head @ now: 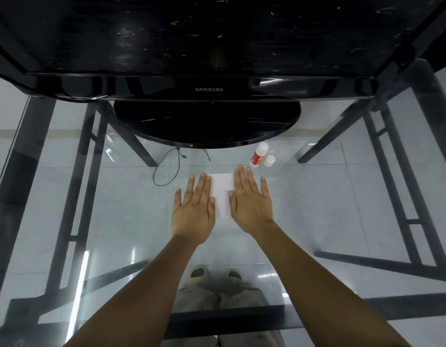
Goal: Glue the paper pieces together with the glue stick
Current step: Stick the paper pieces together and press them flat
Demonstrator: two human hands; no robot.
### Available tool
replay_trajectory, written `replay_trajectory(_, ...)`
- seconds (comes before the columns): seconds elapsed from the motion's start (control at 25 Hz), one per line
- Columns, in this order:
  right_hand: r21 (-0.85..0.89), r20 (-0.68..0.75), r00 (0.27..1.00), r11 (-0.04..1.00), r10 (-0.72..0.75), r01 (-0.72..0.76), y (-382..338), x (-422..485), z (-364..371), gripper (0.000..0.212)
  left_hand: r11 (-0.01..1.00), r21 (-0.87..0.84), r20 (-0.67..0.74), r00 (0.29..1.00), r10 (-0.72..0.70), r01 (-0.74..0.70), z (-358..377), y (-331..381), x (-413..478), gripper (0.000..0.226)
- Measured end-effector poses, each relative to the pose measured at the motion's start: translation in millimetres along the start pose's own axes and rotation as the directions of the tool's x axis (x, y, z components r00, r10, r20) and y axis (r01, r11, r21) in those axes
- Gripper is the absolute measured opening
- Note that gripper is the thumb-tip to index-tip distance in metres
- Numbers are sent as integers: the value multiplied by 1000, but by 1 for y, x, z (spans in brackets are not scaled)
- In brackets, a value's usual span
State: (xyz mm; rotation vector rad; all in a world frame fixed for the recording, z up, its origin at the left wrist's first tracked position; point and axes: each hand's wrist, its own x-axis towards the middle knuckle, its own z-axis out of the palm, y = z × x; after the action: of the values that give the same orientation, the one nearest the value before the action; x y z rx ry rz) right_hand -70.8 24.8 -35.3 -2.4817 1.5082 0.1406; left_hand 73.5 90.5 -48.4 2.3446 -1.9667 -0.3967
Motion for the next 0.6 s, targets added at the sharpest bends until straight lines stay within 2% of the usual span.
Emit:
replay_trajectory(0.16, -3, 55, 982, 984, -180, 180, 1, -14, 6, 56, 1000, -1, 1, 1000, -1, 1, 0, 0, 0, 53)
replay_trajectory(0.4, -46, 39, 999, 998, -34, 35, 3, -15, 5, 57, 1000, 1, 0, 1000, -1, 1, -1, 0, 0, 52)
replay_trajectory(0.6, 30, 50, 998, 998, -49, 48, 3, -12, 4, 57, 1000, -15, 23, 1000, 9, -8, -3, 1, 3, 55)
